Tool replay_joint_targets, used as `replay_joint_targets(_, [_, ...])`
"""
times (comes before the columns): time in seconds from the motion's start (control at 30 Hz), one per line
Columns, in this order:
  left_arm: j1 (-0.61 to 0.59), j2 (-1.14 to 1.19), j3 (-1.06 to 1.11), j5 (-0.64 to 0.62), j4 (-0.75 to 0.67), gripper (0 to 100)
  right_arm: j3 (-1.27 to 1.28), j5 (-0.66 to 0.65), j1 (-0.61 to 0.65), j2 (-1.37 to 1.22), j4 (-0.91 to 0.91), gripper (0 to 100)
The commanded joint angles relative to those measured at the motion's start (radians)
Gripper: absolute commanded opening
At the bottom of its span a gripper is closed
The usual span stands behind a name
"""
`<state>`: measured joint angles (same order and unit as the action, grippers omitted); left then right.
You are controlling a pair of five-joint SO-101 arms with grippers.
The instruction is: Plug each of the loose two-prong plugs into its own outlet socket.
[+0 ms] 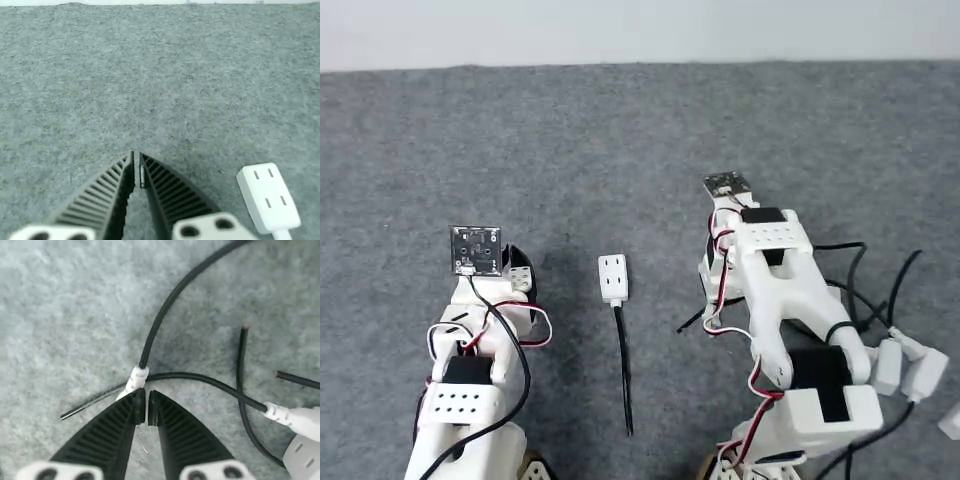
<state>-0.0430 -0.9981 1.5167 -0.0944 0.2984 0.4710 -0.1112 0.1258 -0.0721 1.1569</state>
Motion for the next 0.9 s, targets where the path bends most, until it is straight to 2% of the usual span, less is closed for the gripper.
replay_joint_targets(0.0, [-0.006, -0.014, -0.01, -0.009, -0.034, 1, -0.078, 0.037, 0.012, 0.007, -0.005, 1.0])
replay_joint_targets(0.27, [-0.006, -0.014, -0.01, -0.009, -0.034, 1, -0.057, 0.043, 0.062, -0.005, -0.033, 1.0])
replay_joint_targets(0.67, [-0.008, -0.014, -0.01, -0.009, -0.034, 1, -0.038, 0.066, 0.051, 0.008, -0.065, 1.0])
replay_joint_targets(0.87, [-0.009, -0.014, -0.01, -0.009, -0.034, 1, 0.018, 0.069, -0.03, 0.117, -0.071, 1.0])
